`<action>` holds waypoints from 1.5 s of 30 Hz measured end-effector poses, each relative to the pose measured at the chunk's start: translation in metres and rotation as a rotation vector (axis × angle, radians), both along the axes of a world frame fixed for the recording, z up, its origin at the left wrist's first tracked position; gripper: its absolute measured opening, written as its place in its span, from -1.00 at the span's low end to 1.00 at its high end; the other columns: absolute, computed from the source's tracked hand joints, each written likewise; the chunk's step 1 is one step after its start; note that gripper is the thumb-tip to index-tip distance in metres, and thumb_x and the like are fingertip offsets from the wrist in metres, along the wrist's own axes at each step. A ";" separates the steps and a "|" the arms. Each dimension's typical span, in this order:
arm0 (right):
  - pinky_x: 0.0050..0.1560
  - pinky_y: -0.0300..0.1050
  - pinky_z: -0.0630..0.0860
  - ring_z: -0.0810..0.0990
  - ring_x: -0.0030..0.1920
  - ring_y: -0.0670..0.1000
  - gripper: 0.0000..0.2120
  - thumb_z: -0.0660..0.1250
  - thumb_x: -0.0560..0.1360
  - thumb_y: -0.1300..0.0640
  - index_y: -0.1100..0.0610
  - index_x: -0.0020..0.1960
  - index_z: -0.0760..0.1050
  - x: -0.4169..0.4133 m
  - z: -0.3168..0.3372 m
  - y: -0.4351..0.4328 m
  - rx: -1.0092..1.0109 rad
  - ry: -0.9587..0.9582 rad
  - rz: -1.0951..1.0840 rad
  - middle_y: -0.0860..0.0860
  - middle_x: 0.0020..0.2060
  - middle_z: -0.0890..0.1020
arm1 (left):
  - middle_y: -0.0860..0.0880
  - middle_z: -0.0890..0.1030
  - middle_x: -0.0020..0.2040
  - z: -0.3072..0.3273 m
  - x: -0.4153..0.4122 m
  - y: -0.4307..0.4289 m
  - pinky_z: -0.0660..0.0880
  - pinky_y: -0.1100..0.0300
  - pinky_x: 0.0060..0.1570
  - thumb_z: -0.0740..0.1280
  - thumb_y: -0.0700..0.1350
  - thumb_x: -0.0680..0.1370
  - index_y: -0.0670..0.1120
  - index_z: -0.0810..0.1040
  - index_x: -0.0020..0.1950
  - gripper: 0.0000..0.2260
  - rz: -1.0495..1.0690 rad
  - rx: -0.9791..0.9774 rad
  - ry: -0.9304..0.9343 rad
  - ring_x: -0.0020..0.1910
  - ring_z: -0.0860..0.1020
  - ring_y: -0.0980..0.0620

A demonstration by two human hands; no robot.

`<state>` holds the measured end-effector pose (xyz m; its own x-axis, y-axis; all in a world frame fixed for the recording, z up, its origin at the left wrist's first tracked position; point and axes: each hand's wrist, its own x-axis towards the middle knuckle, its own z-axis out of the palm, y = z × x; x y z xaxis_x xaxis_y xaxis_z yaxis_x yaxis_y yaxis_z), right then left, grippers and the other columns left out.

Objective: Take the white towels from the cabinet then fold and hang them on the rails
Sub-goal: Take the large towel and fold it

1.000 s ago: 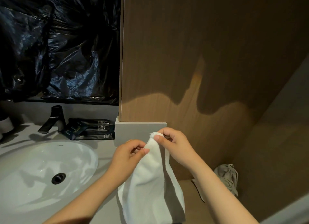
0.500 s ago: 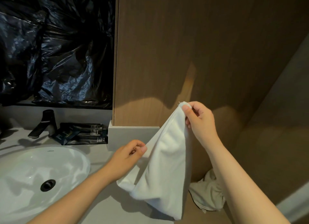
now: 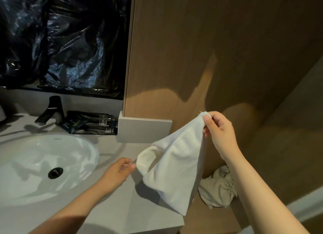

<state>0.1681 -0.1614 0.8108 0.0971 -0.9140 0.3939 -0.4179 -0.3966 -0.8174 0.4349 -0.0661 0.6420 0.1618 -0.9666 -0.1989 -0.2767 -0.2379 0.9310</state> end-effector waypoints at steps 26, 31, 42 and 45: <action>-0.19 -0.39 0.53 0.56 -0.22 -0.16 -0.82 0.12 0.66 -0.02 -0.05 -0.03 0.47 0.034 0.096 -0.018 -0.269 -0.214 -0.020 -0.06 -0.17 0.57 | -0.17 0.49 -0.19 0.152 0.019 -0.063 0.39 0.10 -0.32 0.32 -0.19 0.55 -0.21 0.49 -0.02 -0.91 0.312 -0.281 0.349 -0.25 0.45 -0.07; -0.21 -0.34 0.51 0.52 -0.25 -0.13 -0.81 0.12 0.66 -0.03 -0.05 -0.02 0.48 0.054 0.111 -0.016 -0.333 -0.241 -0.004 -0.03 -0.21 0.56 | -0.18 0.57 -0.19 0.220 0.056 -0.043 0.42 0.06 -0.25 0.34 -0.11 0.54 -0.10 0.50 -0.10 -0.92 0.355 -0.543 0.115 -0.25 0.52 -0.07; -0.18 -0.27 0.50 0.60 -0.18 -0.15 -0.86 0.22 0.62 0.07 0.06 -0.03 0.54 0.025 -0.103 0.043 0.171 0.034 0.025 -0.04 -0.17 0.63 | 0.05 0.58 -0.23 0.073 0.016 0.016 0.38 0.37 -0.25 0.46 -0.19 0.44 -0.08 0.51 -0.22 -0.86 0.028 -0.219 -0.167 -0.31 0.49 0.26; -0.19 -0.08 0.51 0.60 -0.19 0.07 -0.80 0.22 0.62 0.05 0.10 -0.10 0.52 0.016 -0.159 0.065 0.313 0.068 -0.036 0.03 -0.24 0.61 | 0.09 0.58 -0.22 0.031 0.002 0.030 0.38 0.40 -0.24 0.50 -0.16 0.39 -0.02 0.53 -0.25 -0.84 0.021 -0.116 -0.130 -0.29 0.49 0.26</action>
<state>0.1845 -0.0960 0.6521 0.0790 -0.9931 0.0870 -0.4853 -0.1146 -0.8668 0.4368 -0.0366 0.6726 0.1995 -0.9779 -0.0625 -0.3929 -0.1382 0.9091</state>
